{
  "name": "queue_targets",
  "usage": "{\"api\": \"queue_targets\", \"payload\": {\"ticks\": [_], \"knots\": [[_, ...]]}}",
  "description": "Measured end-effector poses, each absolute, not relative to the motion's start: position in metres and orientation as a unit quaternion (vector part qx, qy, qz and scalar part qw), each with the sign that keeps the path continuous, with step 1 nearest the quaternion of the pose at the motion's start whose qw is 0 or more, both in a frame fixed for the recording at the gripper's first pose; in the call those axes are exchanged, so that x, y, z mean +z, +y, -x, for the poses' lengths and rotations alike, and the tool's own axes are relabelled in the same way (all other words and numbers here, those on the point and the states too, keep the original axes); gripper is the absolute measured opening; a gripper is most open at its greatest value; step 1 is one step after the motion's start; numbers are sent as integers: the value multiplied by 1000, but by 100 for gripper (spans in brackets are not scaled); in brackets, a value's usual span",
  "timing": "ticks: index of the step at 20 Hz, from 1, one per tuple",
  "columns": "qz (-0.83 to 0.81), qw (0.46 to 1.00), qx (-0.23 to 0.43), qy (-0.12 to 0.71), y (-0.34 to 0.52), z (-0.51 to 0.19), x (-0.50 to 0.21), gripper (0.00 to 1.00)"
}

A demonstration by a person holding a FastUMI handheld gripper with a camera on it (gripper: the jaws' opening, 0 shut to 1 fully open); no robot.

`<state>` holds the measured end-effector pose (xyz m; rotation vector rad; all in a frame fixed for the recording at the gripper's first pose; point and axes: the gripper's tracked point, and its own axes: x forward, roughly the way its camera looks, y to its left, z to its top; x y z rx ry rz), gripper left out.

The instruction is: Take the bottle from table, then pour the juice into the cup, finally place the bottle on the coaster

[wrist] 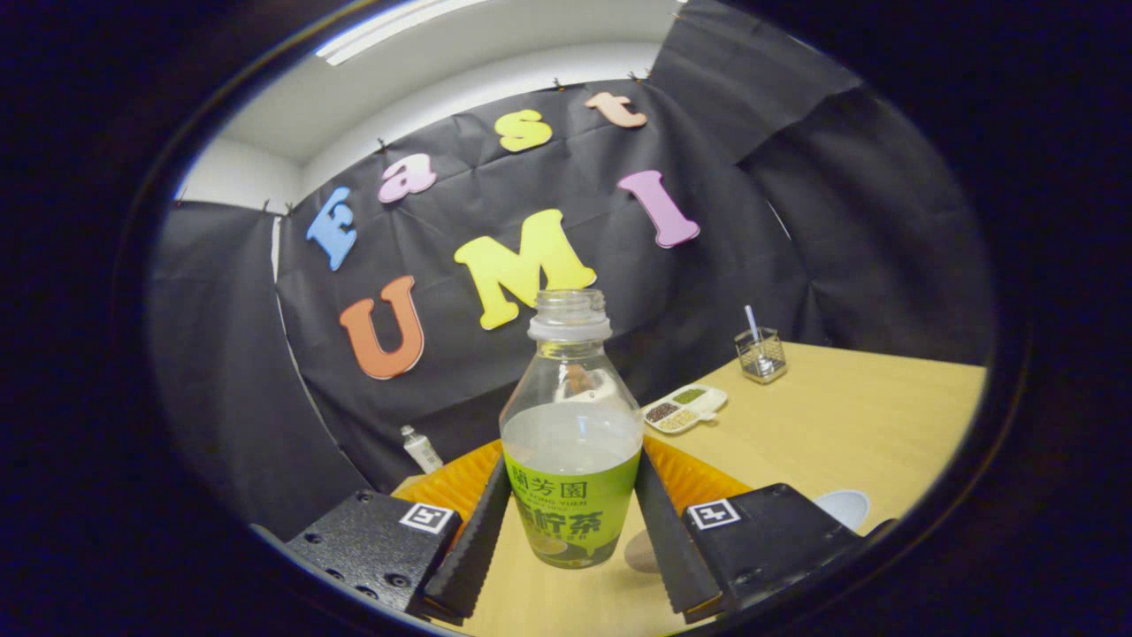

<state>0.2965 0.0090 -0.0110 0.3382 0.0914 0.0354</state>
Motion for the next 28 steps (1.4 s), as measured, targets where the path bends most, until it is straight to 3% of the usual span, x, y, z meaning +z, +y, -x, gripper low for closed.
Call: {"api": "queue_targets", "payload": {"ticks": [6, 13, 21, 26, 28], "knots": [[-28, 996, -19, 78, 1, -331, -57, 82], [-77, 993, -44, 80, -20, -344, -85, 82], [-17, 993, 9, 117, -6, -349, -107, 82], [-34, 992, 7, 122, -12, -343, -110, 88], [-39, 992, 1, 119, -18, -342, -107, 96]]}}
